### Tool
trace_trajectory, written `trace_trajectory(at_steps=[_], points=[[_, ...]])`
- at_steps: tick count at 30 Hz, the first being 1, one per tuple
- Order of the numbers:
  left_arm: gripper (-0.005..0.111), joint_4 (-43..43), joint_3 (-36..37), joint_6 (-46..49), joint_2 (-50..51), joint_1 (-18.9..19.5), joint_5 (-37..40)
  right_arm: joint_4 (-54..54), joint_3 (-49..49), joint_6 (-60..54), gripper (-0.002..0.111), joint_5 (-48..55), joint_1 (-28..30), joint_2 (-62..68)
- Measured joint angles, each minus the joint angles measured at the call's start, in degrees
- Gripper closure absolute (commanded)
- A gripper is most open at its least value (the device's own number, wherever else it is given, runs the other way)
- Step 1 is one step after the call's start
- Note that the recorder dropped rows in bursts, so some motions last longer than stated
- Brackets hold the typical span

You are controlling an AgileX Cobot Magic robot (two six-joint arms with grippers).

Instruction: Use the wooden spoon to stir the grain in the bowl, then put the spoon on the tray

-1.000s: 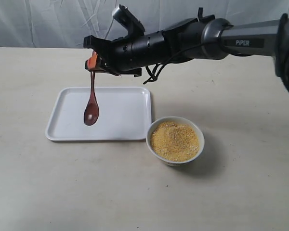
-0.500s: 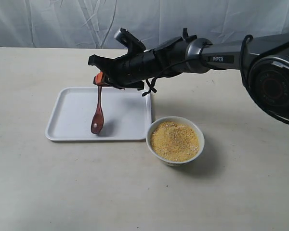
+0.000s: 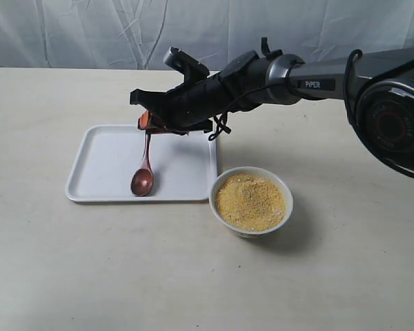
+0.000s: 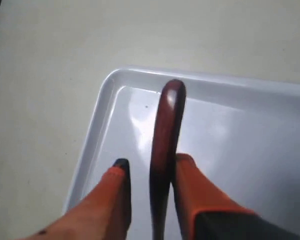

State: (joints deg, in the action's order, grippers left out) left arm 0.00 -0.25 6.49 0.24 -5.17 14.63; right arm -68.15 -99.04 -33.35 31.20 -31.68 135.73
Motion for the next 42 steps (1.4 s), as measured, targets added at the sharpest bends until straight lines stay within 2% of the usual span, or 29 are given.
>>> trace_trajectory(at_steps=[8,17,20,22,27,30,34,39,42], points=[[0.107,0.0,0.0,0.0,0.0,0.0,0.0,19.4,0.0,15.6,0.078,-0.9,0.0,0.2],[0.107,0.0,0.0,0.0,0.0,0.0,0.0,29.0,0.0,19.0,0.079,0.7,0.0,-4.8],[0.107,0.0,0.0,0.0,0.0,0.0,0.0,35.2,0.0,19.1,0.091,5.1,0.0,-8.7],[0.107,0.0,0.0,0.0,0.0,0.0,0.0,41.1,0.0,20.5,0.106,9.6,0.0,-11.1],[0.107,0.0,0.0,0.0,0.0,0.0,0.0,55.3,0.9,29.4,0.109,21.9,0.0,-16.2],[0.107,0.0,0.0,0.0,0.0,0.0,0.0,59.4,5.2,32.1,0.109,25.0,1.3,-20.4],[0.107,0.0,0.0,0.0,0.0,0.0,0.0,59.9,14.6,32.9,0.109,24.5,6.4,-28.9],[0.107,0.0,0.0,0.0,0.0,0.0,0.0,61.9,32.1,33.3,0.109,19.8,15.5,-43.7],[0.107,0.0,0.0,0.0,0.0,0.0,0.0,64.2,42.3,33.3,0.109,15.6,18.7,-53.9]])
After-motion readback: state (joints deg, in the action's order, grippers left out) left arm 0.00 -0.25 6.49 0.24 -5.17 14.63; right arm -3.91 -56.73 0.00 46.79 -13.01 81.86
